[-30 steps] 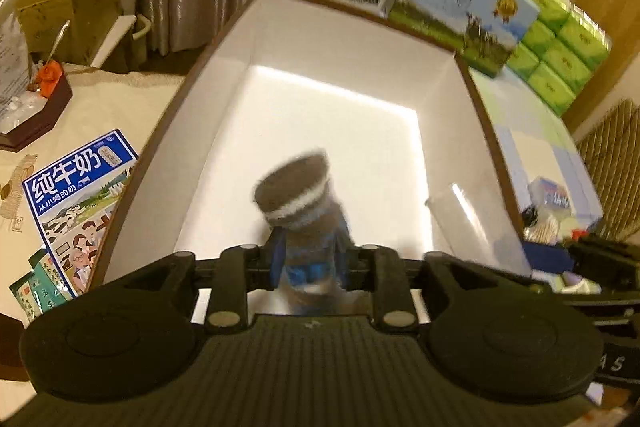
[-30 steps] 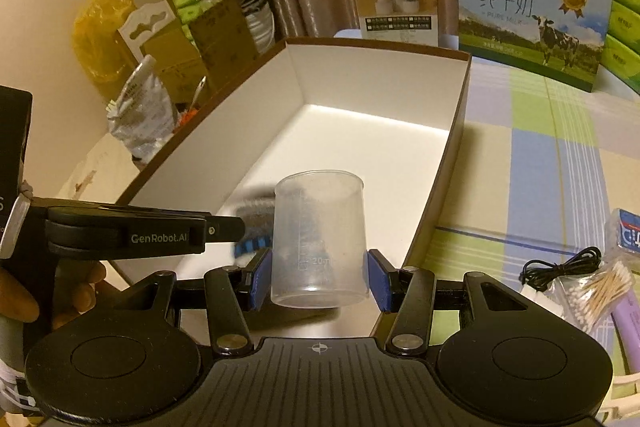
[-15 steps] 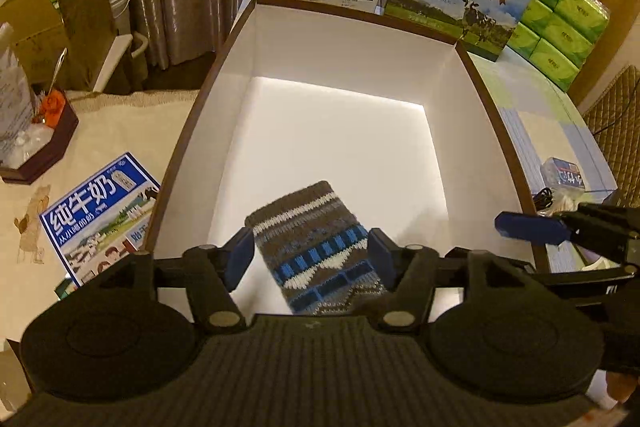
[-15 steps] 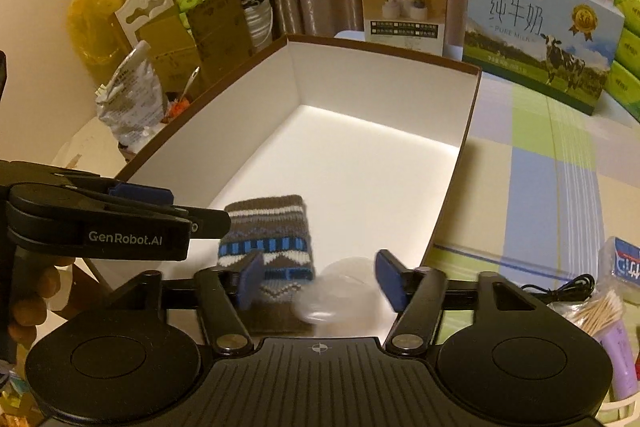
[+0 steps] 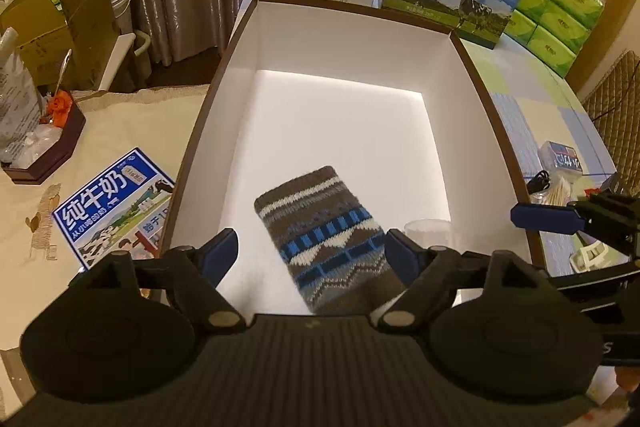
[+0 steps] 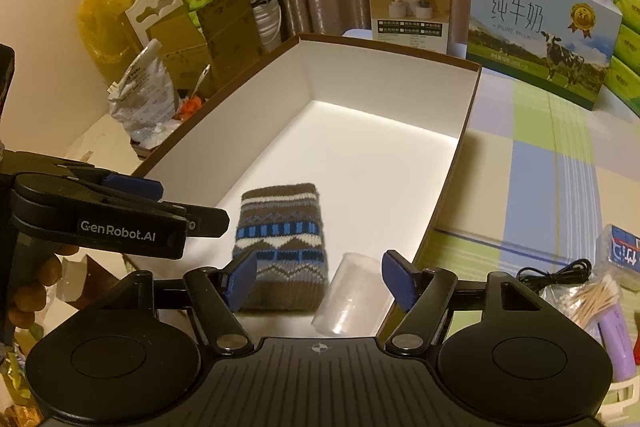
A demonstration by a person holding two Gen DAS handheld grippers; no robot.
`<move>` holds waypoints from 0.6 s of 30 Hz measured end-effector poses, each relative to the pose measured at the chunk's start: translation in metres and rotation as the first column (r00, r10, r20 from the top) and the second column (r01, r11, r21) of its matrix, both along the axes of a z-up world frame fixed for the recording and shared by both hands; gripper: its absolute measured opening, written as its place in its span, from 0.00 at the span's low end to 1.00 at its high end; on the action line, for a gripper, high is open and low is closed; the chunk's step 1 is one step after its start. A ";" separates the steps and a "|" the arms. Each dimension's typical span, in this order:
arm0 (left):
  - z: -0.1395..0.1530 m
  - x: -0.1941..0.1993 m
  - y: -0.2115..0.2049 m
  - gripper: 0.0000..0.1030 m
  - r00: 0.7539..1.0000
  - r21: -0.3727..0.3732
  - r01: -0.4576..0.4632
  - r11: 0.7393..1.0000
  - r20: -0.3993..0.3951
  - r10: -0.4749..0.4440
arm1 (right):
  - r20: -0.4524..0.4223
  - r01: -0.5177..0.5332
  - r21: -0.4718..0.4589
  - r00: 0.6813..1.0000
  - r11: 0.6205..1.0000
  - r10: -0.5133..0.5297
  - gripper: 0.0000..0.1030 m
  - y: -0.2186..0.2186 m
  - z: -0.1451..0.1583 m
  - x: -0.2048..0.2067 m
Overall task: Organize objects
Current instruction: 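Carry the knitted pouch with the left gripper into the shoebox while the right gripper carries the clear cup there, then open both grippers to release pouch and cup, then withdraw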
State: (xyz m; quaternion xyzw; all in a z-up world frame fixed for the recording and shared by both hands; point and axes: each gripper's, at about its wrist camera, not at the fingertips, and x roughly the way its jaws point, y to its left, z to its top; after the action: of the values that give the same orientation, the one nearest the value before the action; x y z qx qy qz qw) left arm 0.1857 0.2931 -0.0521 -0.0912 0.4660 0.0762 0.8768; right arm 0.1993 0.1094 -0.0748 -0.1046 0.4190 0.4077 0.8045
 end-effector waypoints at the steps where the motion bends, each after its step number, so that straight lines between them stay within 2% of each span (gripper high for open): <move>1: 0.001 -0.002 -0.001 0.77 1.000 0.002 0.002 1.000 -0.001 -0.002 | 0.000 0.001 0.002 1.000 1.000 -0.001 0.66 -0.001 0.001 -0.002; 18: 0.022 -0.026 -0.021 0.80 0.999 0.019 0.044 0.999 0.016 -0.044 | -0.008 0.050 0.047 0.999 0.998 -0.050 0.70 -0.030 0.020 -0.028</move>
State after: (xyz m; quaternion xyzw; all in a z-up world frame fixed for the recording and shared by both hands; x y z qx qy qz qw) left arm 0.1598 0.2725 -0.0302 -0.0735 0.4602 0.0606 0.8827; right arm 0.1713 0.0791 -0.0553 -0.0739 0.4145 0.3977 0.8152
